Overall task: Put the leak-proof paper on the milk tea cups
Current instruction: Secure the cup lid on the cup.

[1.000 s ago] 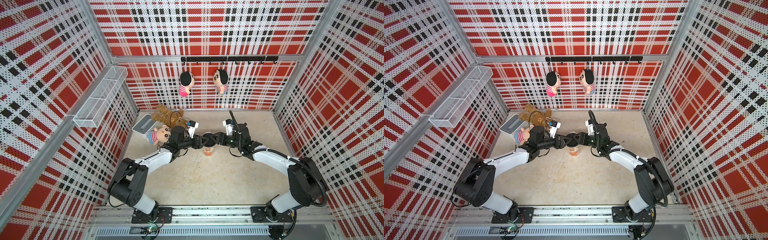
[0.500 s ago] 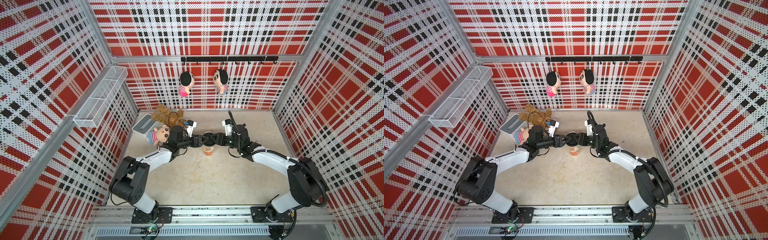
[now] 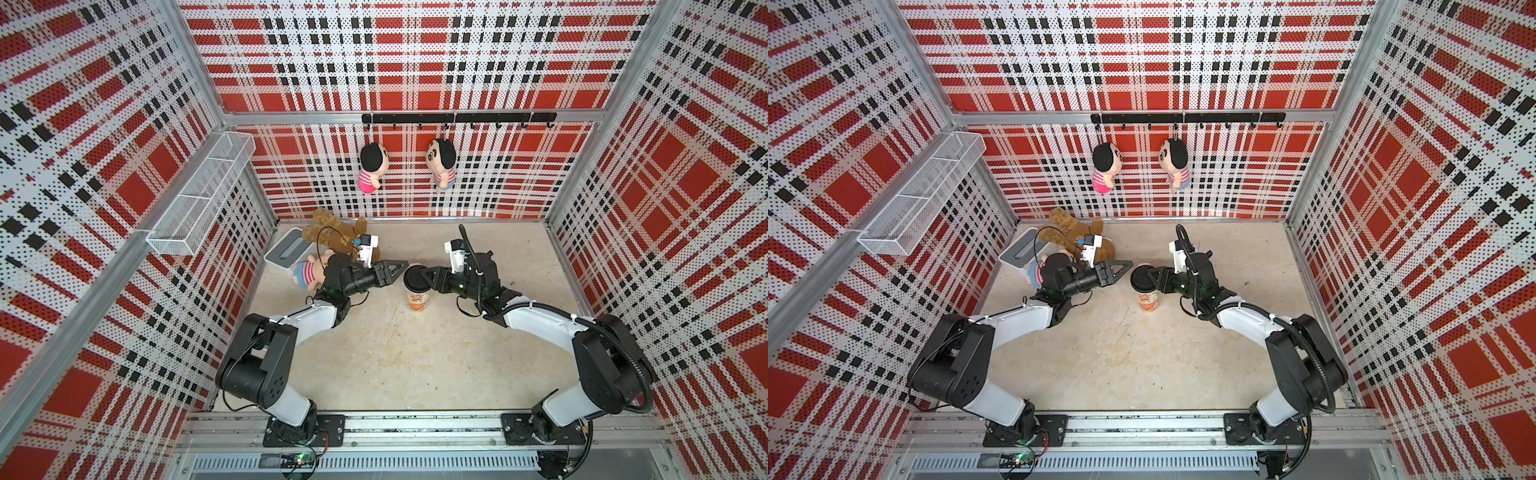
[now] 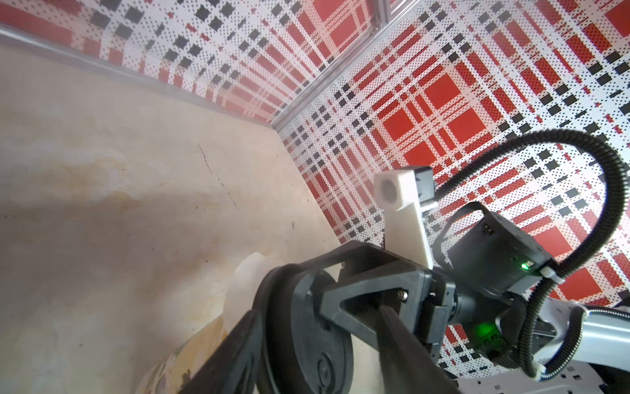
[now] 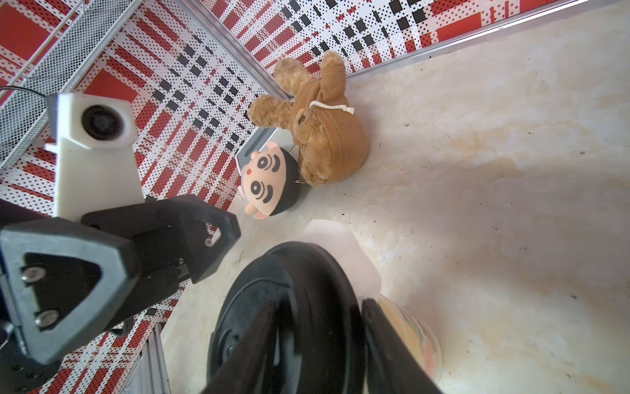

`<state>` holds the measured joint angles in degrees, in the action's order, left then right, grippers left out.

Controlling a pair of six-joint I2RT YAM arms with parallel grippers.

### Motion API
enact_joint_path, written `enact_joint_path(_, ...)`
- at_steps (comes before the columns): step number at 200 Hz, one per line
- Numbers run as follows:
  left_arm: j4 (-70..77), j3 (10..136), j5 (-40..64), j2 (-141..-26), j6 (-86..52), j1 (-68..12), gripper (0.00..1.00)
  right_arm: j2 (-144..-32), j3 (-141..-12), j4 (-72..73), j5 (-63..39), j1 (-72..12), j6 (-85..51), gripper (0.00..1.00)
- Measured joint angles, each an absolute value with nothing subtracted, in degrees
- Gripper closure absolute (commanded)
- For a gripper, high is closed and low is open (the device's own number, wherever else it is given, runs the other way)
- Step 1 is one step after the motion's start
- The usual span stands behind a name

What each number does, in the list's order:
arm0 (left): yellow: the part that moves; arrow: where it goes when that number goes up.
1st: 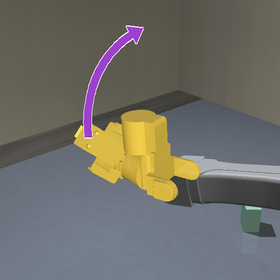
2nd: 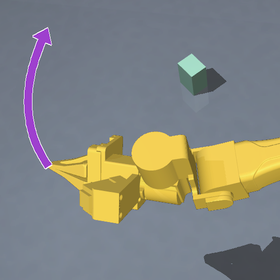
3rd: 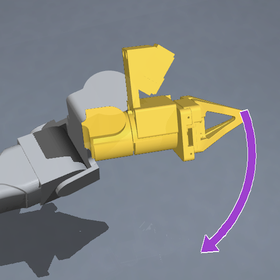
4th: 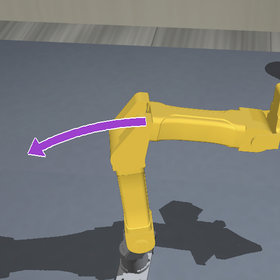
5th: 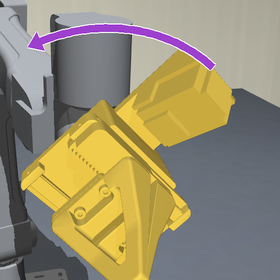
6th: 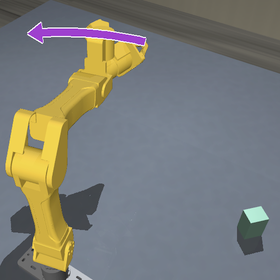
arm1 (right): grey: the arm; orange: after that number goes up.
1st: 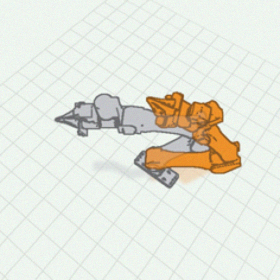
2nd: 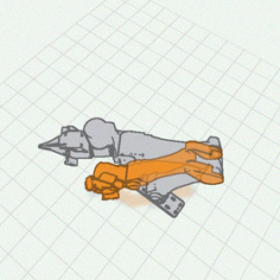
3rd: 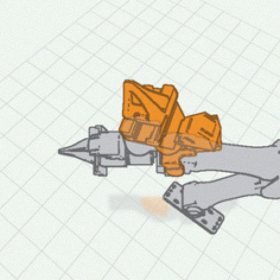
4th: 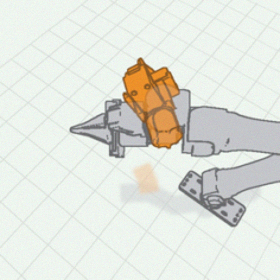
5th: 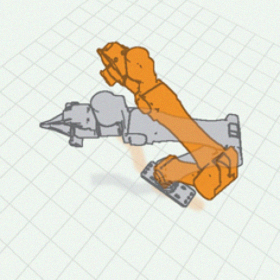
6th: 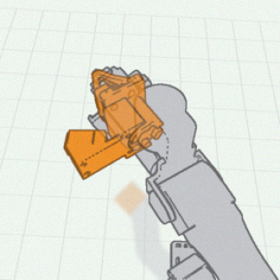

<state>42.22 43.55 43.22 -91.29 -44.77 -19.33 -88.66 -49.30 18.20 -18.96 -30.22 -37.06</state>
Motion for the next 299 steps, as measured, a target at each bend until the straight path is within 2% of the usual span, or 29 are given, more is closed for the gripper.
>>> enact_joint_path(150,47.8,41.0,42.6,-97.6,-48.8,-19.0,0.49,-88.8,-48.6,20.2,-19.0,-30.6,-37.0,0.58)
enact_joint_path(218,42.4,41.4,39.0,-96.6,-42.3,-19.2,0.55,-89.1,-48.5,20.9,-18.9,-30.7,-36.6,0.58)
enact_joint_path(275,47.1,37.1,34.4,-95.5,-41.2,-20.2,0.55,-89.1,-47.7,22.3,-18.3,-30.9,-36.5,0.58)
enact_joint_path(299,39.3,34.1,32.8,-98.1,-40.4,-20.2,0.55,-89.0,-47.6,22.4,-18.2,-30.9,-36.5,0.58)
